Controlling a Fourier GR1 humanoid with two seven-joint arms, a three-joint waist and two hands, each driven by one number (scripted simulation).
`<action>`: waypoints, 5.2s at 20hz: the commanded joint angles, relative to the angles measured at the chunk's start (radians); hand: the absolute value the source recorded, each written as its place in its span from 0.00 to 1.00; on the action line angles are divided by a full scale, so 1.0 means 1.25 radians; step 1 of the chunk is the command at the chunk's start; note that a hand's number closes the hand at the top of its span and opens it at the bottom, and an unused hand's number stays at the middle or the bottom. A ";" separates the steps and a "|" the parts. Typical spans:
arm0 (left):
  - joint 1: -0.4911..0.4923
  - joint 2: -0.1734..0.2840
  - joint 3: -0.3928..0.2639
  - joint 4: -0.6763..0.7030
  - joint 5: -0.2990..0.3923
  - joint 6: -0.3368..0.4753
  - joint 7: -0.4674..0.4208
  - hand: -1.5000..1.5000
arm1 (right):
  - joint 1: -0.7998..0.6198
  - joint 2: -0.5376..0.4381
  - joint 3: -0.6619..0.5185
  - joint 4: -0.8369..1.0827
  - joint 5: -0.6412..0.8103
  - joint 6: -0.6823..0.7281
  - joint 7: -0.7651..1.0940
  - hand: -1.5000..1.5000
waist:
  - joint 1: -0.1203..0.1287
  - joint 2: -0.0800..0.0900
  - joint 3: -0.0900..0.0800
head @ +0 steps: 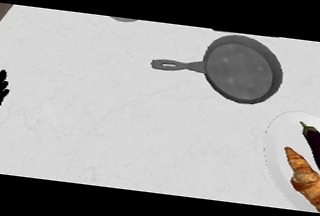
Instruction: Pick the eggplant from the plate and place it in the pan
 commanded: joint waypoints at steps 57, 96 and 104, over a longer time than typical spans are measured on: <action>-0.083 -0.147 0.108 0.053 -0.203 -0.093 0.104 0.50 | -0.011 -0.122 0.237 -0.005 1.059 0.125 -0.029 0.00 | 0.016 -0.010 -0.002; 0.001 -0.179 0.224 0.009 -0.269 -0.138 0.133 0.50 | 0.039 0.250 -0.153 0.057 1.176 -0.104 0.592 1.00 | -0.074 -0.045 -0.009; -0.007 -0.187 0.215 -0.008 -0.266 -0.145 0.139 0.50 | 0.041 0.344 -0.066 -0.372 1.320 -0.294 0.765 1.00 | -0.047 -0.040 -0.007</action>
